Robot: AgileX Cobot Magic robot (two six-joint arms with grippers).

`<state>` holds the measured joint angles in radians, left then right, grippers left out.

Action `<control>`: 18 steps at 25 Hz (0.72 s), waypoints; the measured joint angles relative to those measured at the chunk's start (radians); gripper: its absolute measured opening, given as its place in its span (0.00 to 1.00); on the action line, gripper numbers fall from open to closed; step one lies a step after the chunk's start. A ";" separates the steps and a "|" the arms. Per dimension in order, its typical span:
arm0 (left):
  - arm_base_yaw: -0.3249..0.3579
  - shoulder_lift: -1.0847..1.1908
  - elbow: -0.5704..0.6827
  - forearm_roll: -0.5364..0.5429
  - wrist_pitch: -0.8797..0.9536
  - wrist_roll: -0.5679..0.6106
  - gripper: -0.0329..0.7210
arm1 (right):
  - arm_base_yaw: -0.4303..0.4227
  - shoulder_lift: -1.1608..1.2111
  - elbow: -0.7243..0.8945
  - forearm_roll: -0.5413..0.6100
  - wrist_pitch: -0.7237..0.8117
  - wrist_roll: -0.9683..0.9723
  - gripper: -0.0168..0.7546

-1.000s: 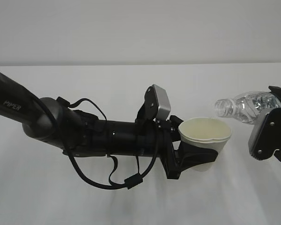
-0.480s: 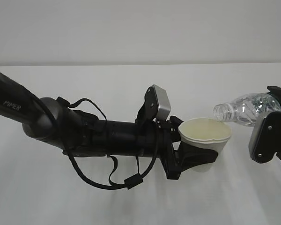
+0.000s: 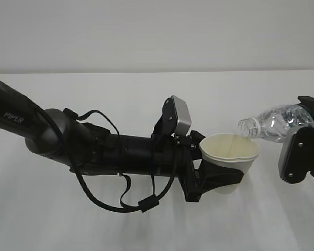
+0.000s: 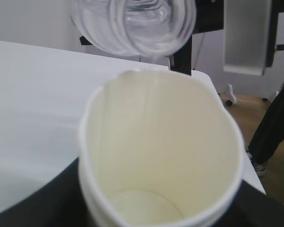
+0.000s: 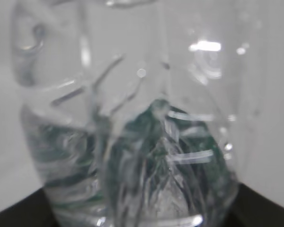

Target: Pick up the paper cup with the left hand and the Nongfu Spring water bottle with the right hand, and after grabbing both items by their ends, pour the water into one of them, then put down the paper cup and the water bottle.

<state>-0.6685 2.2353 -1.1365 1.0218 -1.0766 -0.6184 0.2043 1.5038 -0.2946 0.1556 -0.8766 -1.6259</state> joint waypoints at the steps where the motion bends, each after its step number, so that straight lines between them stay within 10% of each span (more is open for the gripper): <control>1: 0.000 0.000 0.000 0.000 0.000 0.000 0.64 | 0.000 0.000 0.000 0.000 0.000 -0.004 0.57; 18: 0.000 0.000 0.000 0.000 0.000 0.000 0.64 | 0.000 0.000 0.000 -0.002 0.000 -0.035 0.57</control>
<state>-0.6685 2.2353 -1.1365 1.0218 -1.0766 -0.6184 0.2043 1.5038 -0.2946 0.1534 -0.8766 -1.6614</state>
